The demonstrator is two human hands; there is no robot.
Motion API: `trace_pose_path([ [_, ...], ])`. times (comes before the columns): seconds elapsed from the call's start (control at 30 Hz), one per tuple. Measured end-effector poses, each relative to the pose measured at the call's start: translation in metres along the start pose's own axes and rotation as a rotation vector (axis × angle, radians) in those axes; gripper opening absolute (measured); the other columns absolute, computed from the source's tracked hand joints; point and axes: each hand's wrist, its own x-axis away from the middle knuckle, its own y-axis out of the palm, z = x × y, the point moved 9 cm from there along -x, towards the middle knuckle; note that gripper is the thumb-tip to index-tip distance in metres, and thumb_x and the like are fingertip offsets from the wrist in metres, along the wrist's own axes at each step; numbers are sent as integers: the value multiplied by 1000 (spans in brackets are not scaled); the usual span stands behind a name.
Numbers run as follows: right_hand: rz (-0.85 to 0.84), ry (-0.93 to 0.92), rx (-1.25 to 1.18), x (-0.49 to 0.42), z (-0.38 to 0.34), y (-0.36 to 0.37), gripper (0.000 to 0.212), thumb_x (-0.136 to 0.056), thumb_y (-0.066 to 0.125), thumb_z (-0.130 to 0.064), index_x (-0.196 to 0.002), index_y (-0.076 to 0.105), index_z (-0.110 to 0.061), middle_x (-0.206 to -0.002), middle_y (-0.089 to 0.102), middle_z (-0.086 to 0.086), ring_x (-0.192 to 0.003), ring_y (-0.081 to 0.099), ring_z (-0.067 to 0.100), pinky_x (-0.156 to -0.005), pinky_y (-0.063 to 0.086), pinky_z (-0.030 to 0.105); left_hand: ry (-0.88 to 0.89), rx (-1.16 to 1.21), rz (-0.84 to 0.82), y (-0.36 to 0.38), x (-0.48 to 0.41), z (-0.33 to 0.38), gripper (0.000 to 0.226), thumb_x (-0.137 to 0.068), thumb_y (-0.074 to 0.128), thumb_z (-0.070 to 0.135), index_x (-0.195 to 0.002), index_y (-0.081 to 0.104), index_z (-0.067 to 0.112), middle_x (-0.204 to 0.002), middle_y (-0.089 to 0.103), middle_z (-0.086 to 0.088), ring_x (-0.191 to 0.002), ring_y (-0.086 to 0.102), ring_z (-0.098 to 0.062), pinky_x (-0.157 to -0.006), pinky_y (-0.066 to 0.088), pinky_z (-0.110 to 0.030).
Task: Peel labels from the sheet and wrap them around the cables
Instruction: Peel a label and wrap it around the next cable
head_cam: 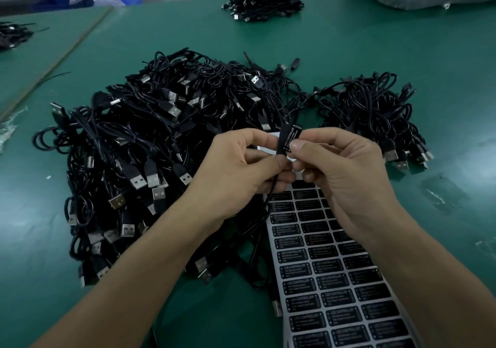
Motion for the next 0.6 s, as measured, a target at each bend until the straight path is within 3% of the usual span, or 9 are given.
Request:
trace_pose_path([
  [0.37, 1, -56, 104, -1, -6, -4, 18, -80, 79, -5, -74, 75, -21, -68, 69, 4, -62, 61, 13, -53, 47, 20, 31, -28, 7, -1, 0, 1, 15, -91, 68, 2, -105, 66, 6, -84, 77, -16, -81, 77, -24, -67, 60, -24],
  [0.6, -1, -17, 125, -2, 0, -5, 11, -83, 78, -14, -78, 81, -23, -68, 63, -2, -65, 53, 10, -56, 45, 19, 47, -32, 15, -3, -1, 1, 15, -90, 69, 0, -104, 66, 7, -83, 76, -18, -82, 75, -34, -74, 63, -39],
])
